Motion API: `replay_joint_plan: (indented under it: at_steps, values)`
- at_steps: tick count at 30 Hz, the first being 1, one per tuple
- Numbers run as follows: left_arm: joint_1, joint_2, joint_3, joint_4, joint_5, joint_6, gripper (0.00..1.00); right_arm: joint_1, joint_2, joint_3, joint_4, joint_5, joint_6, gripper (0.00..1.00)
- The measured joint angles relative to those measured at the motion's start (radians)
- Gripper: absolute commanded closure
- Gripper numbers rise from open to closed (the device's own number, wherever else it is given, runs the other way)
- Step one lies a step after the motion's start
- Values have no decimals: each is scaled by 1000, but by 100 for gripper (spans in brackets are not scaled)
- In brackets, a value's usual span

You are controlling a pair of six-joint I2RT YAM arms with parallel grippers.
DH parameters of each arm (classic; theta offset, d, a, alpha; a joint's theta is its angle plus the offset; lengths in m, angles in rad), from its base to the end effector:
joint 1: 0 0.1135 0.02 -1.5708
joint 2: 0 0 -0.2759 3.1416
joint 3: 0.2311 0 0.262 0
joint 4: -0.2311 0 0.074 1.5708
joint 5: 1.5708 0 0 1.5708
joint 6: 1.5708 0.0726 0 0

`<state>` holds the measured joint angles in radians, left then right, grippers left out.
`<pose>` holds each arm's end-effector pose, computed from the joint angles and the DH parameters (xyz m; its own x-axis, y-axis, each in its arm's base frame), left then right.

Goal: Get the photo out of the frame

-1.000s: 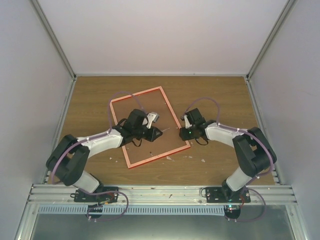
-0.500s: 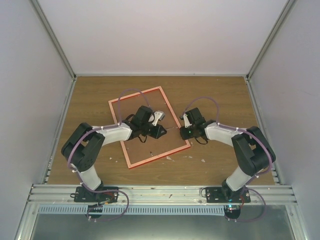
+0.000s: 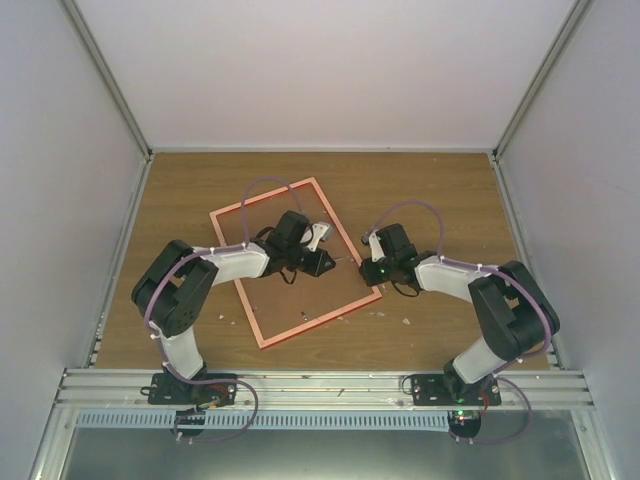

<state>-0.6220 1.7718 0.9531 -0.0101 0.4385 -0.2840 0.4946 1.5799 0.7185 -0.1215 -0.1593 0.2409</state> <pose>0.2970 -0.2509 0.1356 -0.7882 0.2530 -0.5610 0.5624 0.6662 -0.4898 0.2718 0.1596 0.1137 -0.8415 -0.1862 -0.5071 -0.3556 0.8976 0.2605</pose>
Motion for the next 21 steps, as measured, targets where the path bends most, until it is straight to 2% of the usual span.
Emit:
replay_joint_plan:
  at_steps: [21]
  values:
    - [-21,61,61,-35,-7,12,100,0,-6,-18,29,-10,0,96]
